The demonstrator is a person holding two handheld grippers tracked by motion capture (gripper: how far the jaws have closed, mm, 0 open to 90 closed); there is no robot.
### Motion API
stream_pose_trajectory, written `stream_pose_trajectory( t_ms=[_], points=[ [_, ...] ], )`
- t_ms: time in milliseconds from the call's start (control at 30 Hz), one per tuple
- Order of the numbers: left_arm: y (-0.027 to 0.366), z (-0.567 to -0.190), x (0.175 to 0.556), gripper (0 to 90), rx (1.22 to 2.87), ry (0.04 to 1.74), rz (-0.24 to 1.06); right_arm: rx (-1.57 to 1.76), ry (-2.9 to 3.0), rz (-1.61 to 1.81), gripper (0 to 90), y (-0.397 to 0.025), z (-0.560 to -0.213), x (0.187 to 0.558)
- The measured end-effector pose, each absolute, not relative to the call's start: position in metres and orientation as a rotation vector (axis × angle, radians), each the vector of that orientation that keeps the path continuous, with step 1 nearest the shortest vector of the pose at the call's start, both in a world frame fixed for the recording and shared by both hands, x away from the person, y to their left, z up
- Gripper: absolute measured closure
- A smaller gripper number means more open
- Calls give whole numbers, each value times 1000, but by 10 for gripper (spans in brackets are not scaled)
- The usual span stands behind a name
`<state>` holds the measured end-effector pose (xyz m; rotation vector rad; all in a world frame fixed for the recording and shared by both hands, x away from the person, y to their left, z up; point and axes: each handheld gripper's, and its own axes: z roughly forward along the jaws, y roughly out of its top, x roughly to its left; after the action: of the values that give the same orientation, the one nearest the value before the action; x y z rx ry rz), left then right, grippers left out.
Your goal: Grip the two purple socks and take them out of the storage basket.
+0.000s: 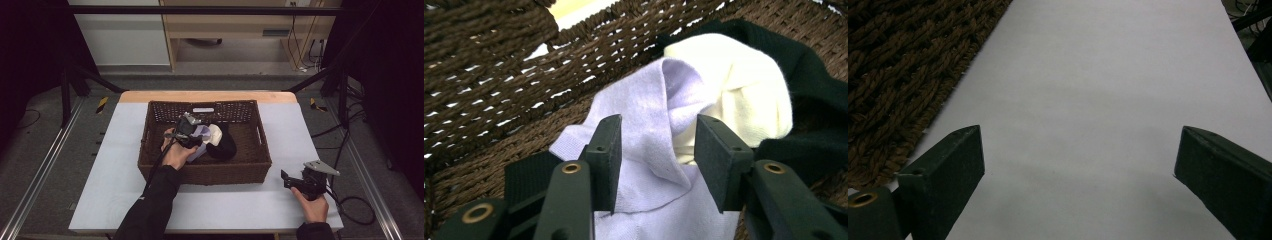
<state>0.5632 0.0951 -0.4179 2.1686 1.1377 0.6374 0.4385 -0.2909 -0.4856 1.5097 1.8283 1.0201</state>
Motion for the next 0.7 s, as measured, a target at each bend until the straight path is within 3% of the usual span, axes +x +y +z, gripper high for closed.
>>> stream_pose_trajectory(
  t_ms=[300, 700],
  points=[
    [95, -423, 566, 583, 2227, 1150, 643, 1506, 1828, 1021, 61, -291, -486, 438],
    [98, -424, 568, 864, 2261, 1244, 563, 1508, 1826, 1027, 63, -291, -485, 438]
  ],
)
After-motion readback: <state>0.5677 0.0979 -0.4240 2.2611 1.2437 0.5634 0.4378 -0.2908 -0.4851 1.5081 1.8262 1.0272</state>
